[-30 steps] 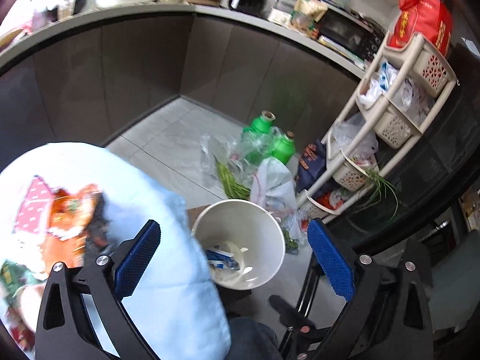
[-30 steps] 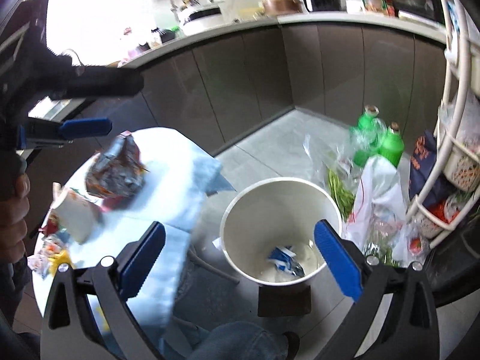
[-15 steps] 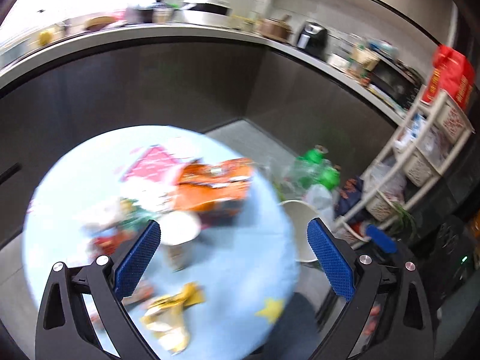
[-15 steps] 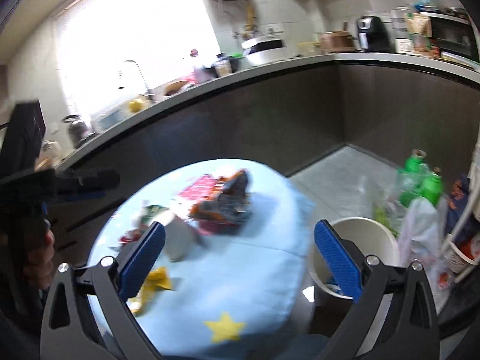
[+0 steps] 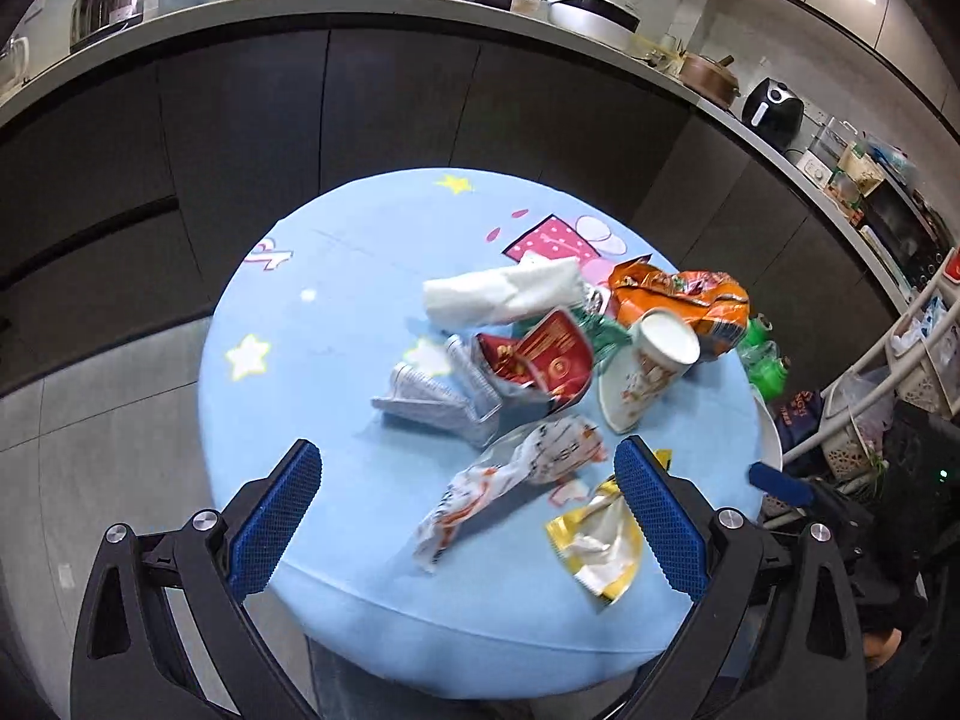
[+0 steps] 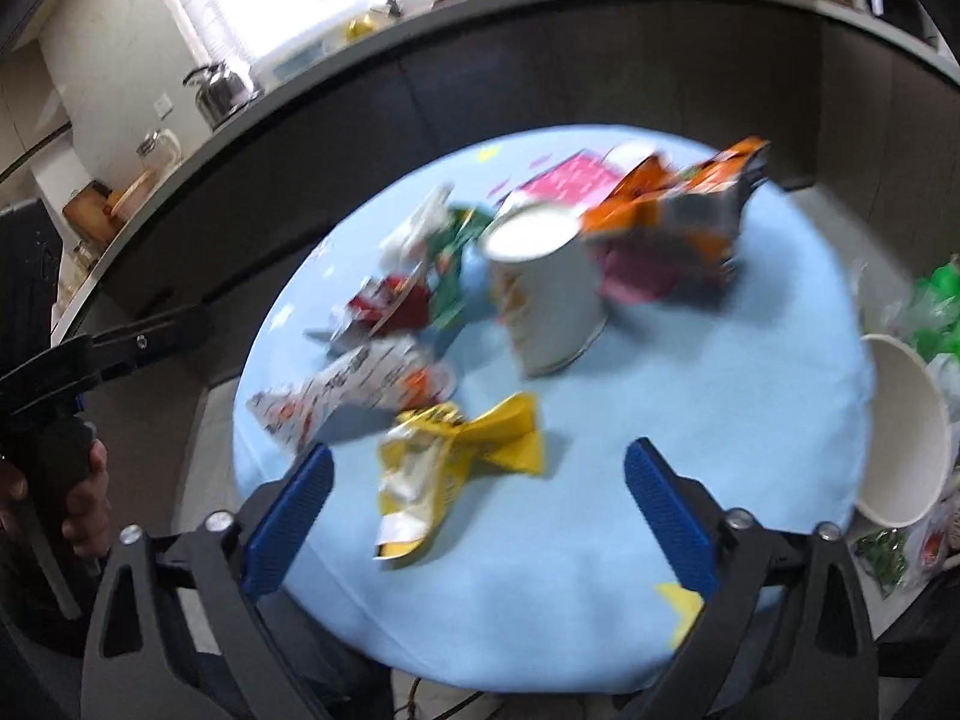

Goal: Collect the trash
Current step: 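Move both open tools back over the table, then grasp the white fish-print wrapper with the left tool while the right tool grasps the yellow wrapper, then carry both wrappers over the white bin and open both tools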

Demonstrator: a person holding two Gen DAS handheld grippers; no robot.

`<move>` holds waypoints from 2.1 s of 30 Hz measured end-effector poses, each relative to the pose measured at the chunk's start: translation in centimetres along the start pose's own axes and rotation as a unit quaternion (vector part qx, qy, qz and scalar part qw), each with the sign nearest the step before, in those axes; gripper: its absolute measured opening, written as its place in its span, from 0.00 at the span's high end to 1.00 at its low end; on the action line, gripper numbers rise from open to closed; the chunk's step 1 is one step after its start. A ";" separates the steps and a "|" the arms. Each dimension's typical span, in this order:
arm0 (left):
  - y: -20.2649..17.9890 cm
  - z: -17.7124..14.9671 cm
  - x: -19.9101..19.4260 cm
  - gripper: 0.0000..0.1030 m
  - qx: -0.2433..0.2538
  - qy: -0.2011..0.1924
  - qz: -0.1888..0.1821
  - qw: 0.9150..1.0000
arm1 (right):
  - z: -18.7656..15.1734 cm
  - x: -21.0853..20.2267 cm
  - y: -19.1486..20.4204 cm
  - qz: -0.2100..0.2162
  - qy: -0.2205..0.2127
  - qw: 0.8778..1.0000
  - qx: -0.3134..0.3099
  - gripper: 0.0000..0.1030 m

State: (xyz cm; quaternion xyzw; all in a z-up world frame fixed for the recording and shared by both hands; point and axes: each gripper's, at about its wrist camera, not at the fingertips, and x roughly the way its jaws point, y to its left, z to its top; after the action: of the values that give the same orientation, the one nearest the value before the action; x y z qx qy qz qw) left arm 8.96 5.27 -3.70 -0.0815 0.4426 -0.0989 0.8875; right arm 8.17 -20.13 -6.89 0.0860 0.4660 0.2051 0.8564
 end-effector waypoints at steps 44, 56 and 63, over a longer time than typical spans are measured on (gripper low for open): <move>-5.2 -1.5 3.3 0.85 0.070 0.070 -0.112 0.989 | -0.9 -1.1 -0.7 -0.016 -0.009 1.000 0.009 0.93; -13.4 3.3 1.1 0.85 0.126 0.019 -0.172 0.977 | 0.1 -7.5 -5.7 -0.065 -0.093 0.992 0.049 0.93; -19.5 4.3 3.0 0.85 0.170 0.023 -0.206 0.963 | -0.6 -10.2 -10.5 -0.108 -0.121 0.982 0.096 0.93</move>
State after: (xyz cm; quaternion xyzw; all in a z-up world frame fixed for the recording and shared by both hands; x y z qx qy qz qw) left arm 12.20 -14.07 1.06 -0.0169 0.4129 -0.3553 0.8384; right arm 5.63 -34.04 -3.02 0.1410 0.3826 0.0540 0.9115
